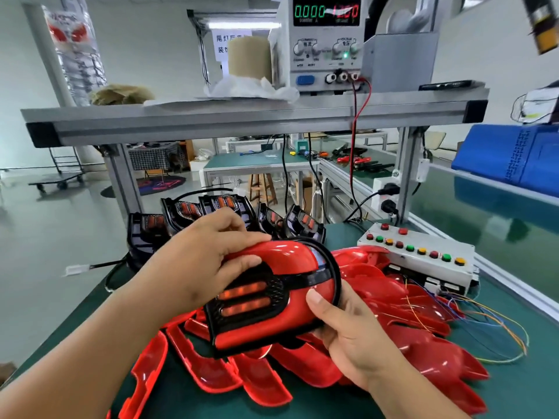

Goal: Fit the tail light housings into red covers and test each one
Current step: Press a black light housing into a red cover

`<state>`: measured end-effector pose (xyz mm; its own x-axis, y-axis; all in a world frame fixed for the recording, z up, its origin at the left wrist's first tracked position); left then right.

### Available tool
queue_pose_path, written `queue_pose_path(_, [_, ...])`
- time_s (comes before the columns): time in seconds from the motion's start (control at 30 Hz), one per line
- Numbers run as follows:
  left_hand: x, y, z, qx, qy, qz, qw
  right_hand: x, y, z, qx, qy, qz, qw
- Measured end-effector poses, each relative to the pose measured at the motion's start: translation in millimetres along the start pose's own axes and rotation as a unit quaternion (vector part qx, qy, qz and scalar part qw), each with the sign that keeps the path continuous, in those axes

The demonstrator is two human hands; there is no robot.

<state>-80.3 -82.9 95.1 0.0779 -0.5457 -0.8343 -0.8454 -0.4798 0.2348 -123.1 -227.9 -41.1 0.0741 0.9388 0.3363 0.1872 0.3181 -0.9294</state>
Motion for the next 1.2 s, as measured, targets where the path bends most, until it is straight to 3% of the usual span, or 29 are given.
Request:
queue_pose_path(0.73, [14,17,6,-0.032,0.021,-0.025,0.999,0,3,-1,0.013,-0.016,-0.017,1.0])
queue_pose_path(1.0, [28,14,-1,-0.045,-0.061,-0.083,0.994,1,1,-1,0.011,-0.016,-0.049,0.999])
queue_pose_path(1.2, [21,21,-2,-0.038,-0.026,-0.075,0.996,6,-4,2,0.006,-0.024,-0.082,0.996])
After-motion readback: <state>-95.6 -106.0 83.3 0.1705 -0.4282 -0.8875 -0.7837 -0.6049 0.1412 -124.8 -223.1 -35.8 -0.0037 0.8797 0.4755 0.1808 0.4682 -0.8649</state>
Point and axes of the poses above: each hand's wrist, its own z-axis away from the middle knuckle, its own x-axis out of the palm, y = z × x, the point moved 10 cm from there along -z, towards the middle knuckle, and after that the axes turned 9 degrees about z, right-handed, at the moved point
